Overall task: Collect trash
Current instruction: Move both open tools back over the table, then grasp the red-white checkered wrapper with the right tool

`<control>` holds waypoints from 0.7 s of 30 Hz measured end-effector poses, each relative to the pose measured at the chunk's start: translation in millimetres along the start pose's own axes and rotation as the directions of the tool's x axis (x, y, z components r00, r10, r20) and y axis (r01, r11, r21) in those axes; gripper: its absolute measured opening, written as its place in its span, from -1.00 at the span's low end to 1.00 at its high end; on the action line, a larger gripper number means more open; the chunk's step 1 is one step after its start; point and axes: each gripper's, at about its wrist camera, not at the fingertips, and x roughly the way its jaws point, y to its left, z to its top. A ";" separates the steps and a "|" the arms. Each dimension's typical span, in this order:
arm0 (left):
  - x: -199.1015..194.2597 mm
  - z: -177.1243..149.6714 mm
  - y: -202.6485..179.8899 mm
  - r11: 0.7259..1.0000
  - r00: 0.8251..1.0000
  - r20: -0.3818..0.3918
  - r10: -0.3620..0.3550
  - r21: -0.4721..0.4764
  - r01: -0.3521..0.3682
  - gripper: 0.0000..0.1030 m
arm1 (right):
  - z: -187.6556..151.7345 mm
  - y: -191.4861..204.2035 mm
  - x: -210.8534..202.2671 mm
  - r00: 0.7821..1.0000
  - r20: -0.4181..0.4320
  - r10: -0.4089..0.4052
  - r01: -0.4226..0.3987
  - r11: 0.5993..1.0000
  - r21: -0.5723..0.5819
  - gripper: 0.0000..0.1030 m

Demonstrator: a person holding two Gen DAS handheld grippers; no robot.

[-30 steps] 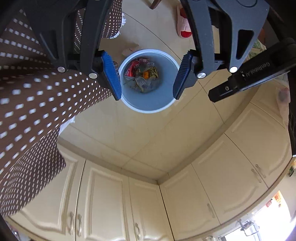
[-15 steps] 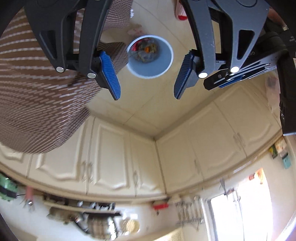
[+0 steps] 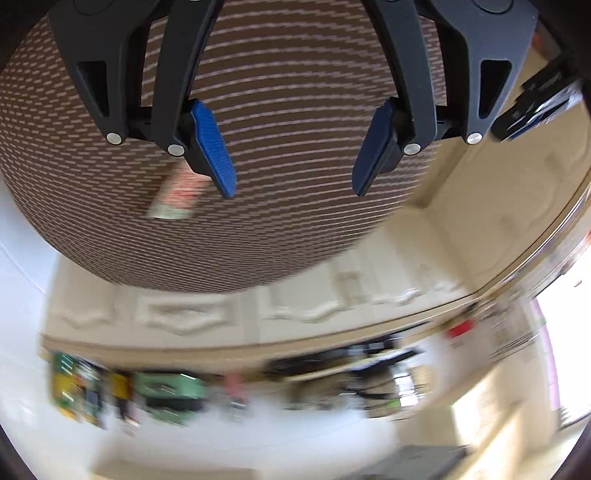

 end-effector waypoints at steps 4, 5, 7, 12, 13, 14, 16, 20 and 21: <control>29.9 2.5 -31.1 0.999 0.999 -0.044 -0.026 0.027 0.027 -0.08 | 4.2 -48.5 31.9 0.996 -0.075 -0.047 0.054 0.993 0.102 0.27; 37.8 2.9 -36.5 0.999 0.998 -0.059 -0.029 0.030 0.031 -0.08 | 4.9 -57.4 39.0 0.994 -0.097 -0.042 0.054 0.991 0.119 0.27; 45.5 0.7 -40.4 0.999 0.997 -0.069 -0.020 0.033 0.023 -0.08 | 2.5 -69.0 60.6 0.988 -0.149 -0.034 0.056 0.988 0.144 0.27; 49.3 -6.4 -27.5 1.000 0.997 -0.077 -0.006 0.016 0.007 -0.08 | -0.8 -68.6 89.8 0.978 -0.203 -0.052 0.080 0.988 0.132 0.26; 48.5 -8.5 -20.2 1.000 0.997 -0.080 -0.006 0.003 0.006 -0.08 | 1.8 -66.2 93.1 0.976 -0.208 -0.071 0.096 0.989 0.114 0.23; 47.1 -9.8 -13.1 1.000 0.997 -0.082 -0.003 -0.006 0.003 -0.08 | -0.4 -63.0 95.8 0.973 -0.211 -0.090 0.111 0.990 0.091 -0.09; 42.4 -14.7 3.9 1.000 0.996 -0.084 0.000 -0.030 -0.002 -0.08 | -0.8 -59.5 101.3 0.967 -0.219 -0.127 0.142 0.988 0.054 -0.41; 31.6 -24.9 36.2 0.997 0.996 -0.088 0.009 -0.079 -0.016 -0.08 | -3.6 -49.8 97.7 0.973 -0.212 -0.094 0.101 0.995 0.022 -0.74; 27.5 -29.6 47.5 0.995 0.996 -0.089 0.014 -0.092 -0.022 -0.07 | -7.0 -46.3 91.8 0.976 -0.205 -0.076 0.080 0.997 0.012 -0.76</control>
